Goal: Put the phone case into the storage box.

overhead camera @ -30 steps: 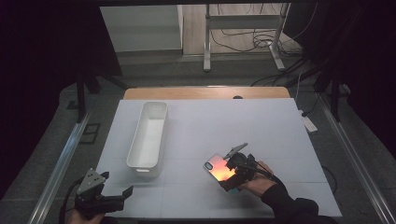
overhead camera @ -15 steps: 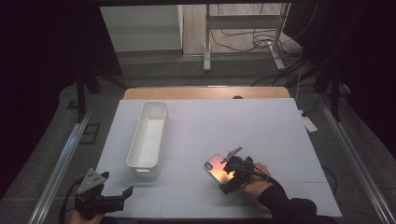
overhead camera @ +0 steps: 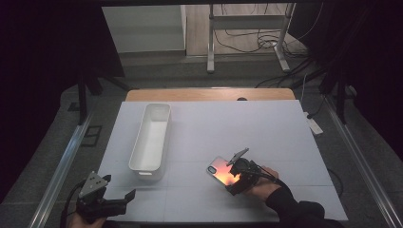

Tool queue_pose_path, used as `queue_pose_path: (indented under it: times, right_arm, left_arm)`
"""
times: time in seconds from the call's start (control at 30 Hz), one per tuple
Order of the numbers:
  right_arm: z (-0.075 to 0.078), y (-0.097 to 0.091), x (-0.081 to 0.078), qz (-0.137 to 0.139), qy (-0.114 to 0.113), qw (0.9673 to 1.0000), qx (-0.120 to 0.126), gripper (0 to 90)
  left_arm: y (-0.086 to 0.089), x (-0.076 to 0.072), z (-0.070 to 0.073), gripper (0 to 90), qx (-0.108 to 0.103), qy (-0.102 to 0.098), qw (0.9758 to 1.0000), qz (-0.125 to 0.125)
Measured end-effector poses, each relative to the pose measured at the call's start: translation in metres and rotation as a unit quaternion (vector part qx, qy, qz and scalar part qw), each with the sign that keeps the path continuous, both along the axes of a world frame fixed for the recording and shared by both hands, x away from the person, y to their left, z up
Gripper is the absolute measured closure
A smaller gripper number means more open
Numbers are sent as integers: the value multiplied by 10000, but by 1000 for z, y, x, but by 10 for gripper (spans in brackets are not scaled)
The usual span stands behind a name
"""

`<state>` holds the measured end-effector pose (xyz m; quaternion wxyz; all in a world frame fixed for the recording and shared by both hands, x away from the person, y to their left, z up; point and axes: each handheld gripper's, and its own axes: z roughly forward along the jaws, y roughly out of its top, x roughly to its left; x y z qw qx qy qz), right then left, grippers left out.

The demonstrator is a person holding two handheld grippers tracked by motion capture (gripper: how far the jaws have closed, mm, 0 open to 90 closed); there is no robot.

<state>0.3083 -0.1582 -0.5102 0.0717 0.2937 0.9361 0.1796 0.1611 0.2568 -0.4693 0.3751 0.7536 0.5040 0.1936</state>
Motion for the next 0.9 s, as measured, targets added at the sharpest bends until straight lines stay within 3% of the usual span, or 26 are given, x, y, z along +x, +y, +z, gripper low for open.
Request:
queue_pose_path:
  times: [0.17, 0.43, 0.9]
  right_arm:
    - [2, -3, 0, -47, -18, 10000, 73, 169]
    - [12, -10, 0, -50, -77, 9989, 457, 169]
    - [27, -18, 0, 10, -262, 9958, 880, 169]
  left_arm:
    - [-1, 0, 0, 17, 45, 3, 10000, 45]
    - [-4, 1, 0, 15, 230, 61, 9997, 91]
    - [-7, 1, 0, 8, 305, 40, 9995, 9]
